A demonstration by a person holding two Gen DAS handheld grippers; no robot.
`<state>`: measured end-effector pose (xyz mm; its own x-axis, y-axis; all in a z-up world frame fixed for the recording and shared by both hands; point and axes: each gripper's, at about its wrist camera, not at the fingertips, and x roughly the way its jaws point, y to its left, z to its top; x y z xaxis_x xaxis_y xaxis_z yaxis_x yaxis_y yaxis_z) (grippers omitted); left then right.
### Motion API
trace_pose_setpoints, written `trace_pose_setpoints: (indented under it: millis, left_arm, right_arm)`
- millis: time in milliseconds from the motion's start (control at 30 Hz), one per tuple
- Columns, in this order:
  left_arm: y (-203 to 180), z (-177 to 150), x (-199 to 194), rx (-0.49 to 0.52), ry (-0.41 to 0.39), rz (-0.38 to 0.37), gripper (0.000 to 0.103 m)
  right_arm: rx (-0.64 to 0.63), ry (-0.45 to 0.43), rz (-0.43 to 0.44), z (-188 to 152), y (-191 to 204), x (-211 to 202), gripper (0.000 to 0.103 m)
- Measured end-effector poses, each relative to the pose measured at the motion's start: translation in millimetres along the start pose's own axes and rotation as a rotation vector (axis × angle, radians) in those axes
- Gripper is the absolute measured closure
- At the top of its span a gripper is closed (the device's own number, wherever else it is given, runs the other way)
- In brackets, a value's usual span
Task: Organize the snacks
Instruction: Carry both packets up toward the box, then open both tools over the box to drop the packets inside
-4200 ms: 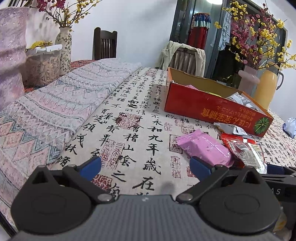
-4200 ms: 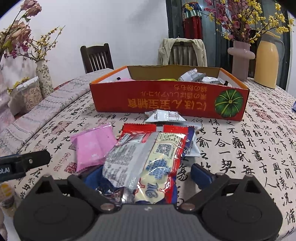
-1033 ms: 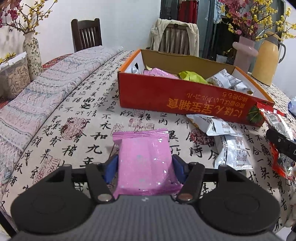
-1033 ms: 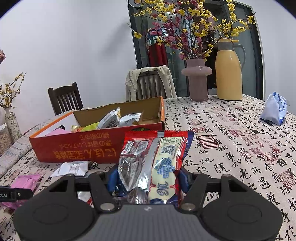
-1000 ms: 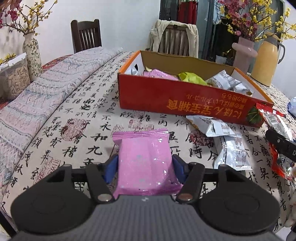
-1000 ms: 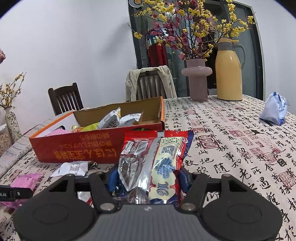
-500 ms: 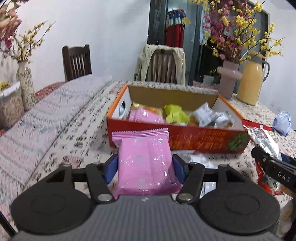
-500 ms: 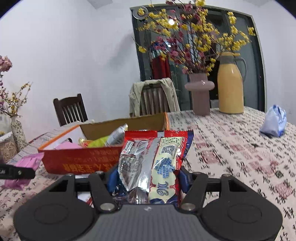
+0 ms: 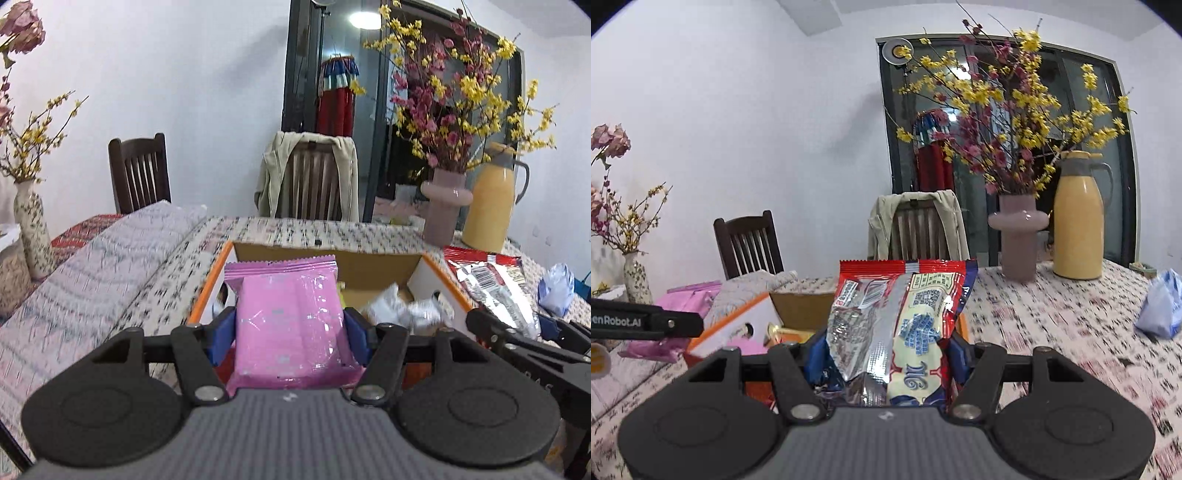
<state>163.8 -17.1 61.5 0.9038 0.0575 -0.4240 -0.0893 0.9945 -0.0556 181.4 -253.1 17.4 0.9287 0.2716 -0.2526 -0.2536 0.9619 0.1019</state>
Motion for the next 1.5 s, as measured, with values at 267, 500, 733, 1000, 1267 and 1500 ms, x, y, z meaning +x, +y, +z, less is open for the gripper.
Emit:
trace_pose_setpoints:
  millis: [267, 500, 733, 1000, 1267, 1500]
  left_arm:
    - [-1, 30, 31, -0.019, -0.013, 0.016, 0.040]
    - [1, 40, 73, -0.040, -0.008, 0.047, 0.040]
    - [13, 24, 117, -0.081, -0.014, 0.084, 0.040]
    - [16, 12, 127, -0.074, 0.014, 0.110, 0.040]
    - [16, 9, 127, -0.080, 0.005, 0.104, 0.036]
    - [19, 10, 112, -0.115, -0.082, 0.131, 0.000]
  right_arm:
    - [0.001, 0.008, 0.010, 32, 6, 44, 0.041]
    - [0.020, 0.036, 0.007, 43, 3, 88, 0.041]
    - [0.086, 0.039, 0.034, 26, -13, 118, 0.041]
    - [0.069, 0.090, 0.037, 15, -10, 127, 0.041]
    - [0.081, 0.108, 0.010, 11, -12, 127, 0.031]
    - [0.112, 0.076, -0.019, 11, -17, 121, 0.000]
